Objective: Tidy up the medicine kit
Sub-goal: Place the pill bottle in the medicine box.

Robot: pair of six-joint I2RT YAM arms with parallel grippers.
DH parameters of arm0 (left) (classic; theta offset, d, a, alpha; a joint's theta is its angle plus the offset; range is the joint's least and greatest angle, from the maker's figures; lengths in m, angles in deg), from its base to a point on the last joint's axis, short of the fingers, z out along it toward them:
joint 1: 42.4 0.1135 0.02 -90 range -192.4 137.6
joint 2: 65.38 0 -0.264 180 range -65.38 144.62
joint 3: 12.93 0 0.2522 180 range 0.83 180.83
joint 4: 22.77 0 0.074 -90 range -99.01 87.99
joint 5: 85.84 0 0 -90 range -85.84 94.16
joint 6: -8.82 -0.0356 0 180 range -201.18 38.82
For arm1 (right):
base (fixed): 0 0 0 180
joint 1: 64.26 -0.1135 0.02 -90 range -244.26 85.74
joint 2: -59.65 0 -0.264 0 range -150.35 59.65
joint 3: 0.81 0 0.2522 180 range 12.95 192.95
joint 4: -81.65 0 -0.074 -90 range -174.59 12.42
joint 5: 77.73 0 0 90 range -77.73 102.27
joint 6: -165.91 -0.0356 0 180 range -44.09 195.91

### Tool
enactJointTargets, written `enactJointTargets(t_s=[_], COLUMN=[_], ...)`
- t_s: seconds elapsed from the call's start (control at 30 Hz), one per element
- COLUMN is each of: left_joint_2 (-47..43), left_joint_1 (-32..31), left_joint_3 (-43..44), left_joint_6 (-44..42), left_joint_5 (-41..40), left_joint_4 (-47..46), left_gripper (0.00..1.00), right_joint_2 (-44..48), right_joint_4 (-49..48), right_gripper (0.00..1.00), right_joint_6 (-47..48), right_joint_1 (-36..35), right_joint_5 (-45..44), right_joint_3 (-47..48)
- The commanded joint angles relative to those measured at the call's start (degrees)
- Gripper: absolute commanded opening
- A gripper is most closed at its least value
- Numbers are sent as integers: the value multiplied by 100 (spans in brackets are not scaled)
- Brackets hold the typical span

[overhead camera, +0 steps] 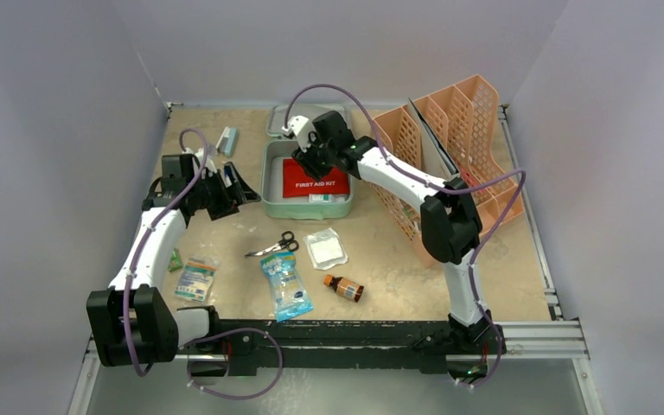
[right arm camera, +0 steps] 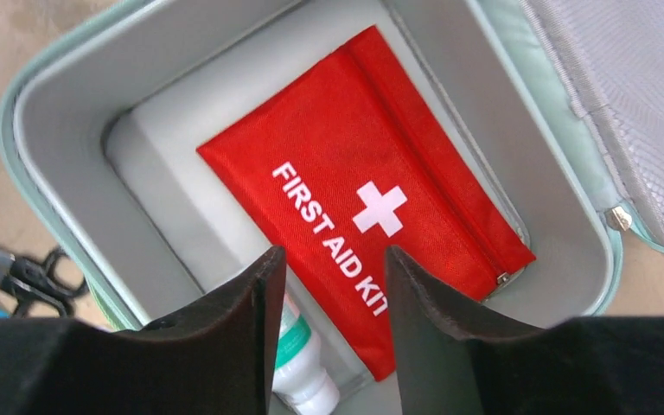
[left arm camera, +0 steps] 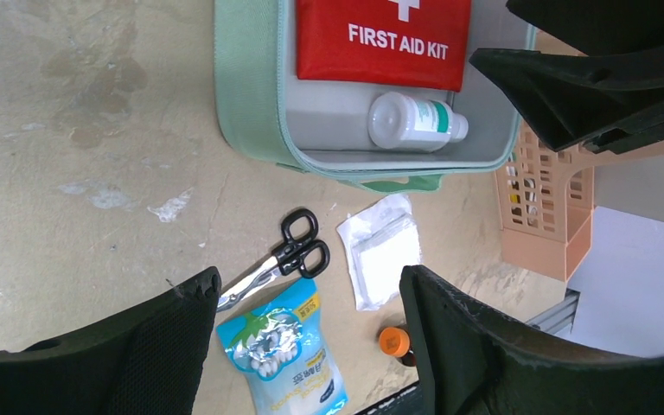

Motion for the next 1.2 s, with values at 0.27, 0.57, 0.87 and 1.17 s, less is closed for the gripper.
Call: enactJointTargets(t_s=[0.27,0.57,0.87,1.17], left_joint_2=[-123,-72,-11,-46], left_joint_1=[-14,-14,-14,-14], left_joint_3=[92,117,187,210], left_joint_6=[-68,-123,-123,-142], left_joint_5=[-405,-592,-533,-506], left_joint_4=[64,164,138,169], left_gripper=[74,74,74,73], right_joint_2=[-892,-1043,-965,-957], right_joint_4=[-126,601,743,823], right_gripper=[56,52,49,52], right_joint_6=[-815,-455,-289,-471], right_joint_1=[-635,-760,-758,-733], right_joint_5=[-1150,-1963,-2111,-1954], right_joint_3=[590,642,525,787])
